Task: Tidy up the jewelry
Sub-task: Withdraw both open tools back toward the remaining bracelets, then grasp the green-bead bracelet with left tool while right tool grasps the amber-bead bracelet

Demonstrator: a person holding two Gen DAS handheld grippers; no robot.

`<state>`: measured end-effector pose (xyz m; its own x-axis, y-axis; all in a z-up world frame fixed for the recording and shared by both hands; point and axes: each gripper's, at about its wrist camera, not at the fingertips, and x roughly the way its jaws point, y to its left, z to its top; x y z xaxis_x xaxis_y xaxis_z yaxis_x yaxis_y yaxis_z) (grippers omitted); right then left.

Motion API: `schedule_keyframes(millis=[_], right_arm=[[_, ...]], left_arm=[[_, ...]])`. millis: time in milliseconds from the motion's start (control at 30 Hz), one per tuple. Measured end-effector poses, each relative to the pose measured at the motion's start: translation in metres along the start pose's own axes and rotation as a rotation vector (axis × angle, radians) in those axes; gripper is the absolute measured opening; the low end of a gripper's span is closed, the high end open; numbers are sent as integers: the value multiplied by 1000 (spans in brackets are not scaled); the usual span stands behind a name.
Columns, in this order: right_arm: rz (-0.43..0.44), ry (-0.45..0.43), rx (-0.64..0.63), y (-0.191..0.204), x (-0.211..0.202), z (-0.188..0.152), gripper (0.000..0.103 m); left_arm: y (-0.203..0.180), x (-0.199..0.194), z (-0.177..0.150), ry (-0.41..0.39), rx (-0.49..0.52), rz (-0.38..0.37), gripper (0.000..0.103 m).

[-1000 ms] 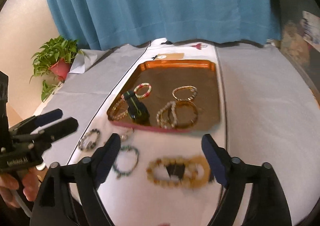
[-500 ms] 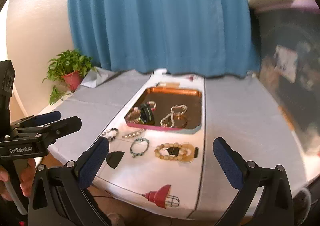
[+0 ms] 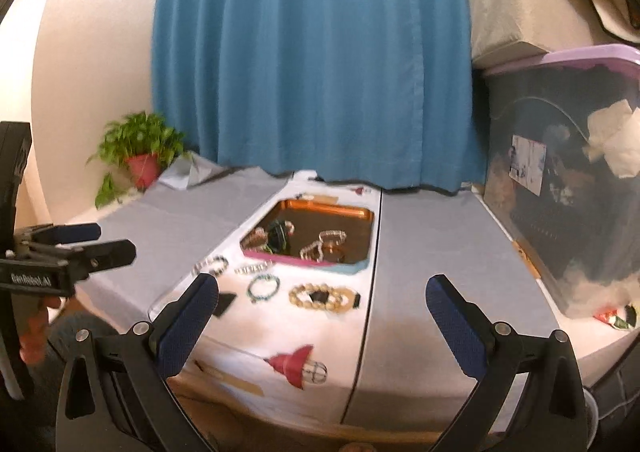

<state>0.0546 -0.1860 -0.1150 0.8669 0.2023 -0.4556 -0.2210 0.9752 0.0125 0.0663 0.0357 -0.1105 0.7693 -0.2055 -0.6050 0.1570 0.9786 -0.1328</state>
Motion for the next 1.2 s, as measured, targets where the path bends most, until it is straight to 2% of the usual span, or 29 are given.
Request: schedule_keyframes(millis=[67, 167, 233, 367, 500, 567, 600, 633, 667, 700, 733, 800, 900, 967, 1000, 1033, 1067, 1100, 1200], right_arm=[[50, 18, 15, -3, 8, -7, 103], [101, 28, 48, -8, 21, -18, 103], [124, 27, 78, -10, 31, -26, 103], [156, 45, 105, -13, 56, -39, 102], [178, 91, 103, -16, 86, -48, 90], [170, 109, 102, -20, 101, -51, 88], [174, 119, 106, -22, 109, -52, 84], [176, 133, 113, -28, 123, -54, 76], [167, 137, 116, -31, 132, -56, 70], [151, 143, 115, -36, 145, -59, 58], [143, 158, 117, -39, 154, -61, 52], [138, 221, 148, -50, 181, -66, 45], [128, 245, 154, -59, 200, -62, 43], [130, 258, 111, -57, 211, -55, 43], [132, 274, 96, -55, 219, -53, 43], [136, 288, 87, -53, 226, -51, 42], [140, 295, 83, -52, 233, -48, 42], [137, 299, 80, -50, 236, -47, 42], [134, 315, 61, -43, 250, -39, 42]], left_arm=[[2, 4, -4, 14, 10, 1, 103], [6, 2, -7, -13, 22, -25, 103], [5, 6, -7, -10, 39, -15, 103], [4, 35, -8, 26, 45, -35, 102], [-1, 68, -8, 41, 66, -62, 100], [-5, 92, -5, 45, 92, -56, 98], [-6, 104, -2, 46, 91, -50, 91], [-6, 121, 1, 47, 77, -63, 82], [-5, 129, 3, 50, 68, -70, 77], [-4, 142, 6, 56, 51, -79, 66], [-3, 159, 9, 62, 30, -96, 56], [1, 177, 9, 52, 13, -100, 48], [8, 190, 4, 32, -3, -83, 48], [10, 206, 1, 94, 16, -67, 46], [10, 210, 1, 119, 20, -65, 42], [11, 219, 1, 164, 11, -78, 33], [13, 225, 2, 188, -13, -113, 30], [14, 227, 2, 194, -25, -128, 29], [12, 230, 4, 189, -14, -109, 28]])
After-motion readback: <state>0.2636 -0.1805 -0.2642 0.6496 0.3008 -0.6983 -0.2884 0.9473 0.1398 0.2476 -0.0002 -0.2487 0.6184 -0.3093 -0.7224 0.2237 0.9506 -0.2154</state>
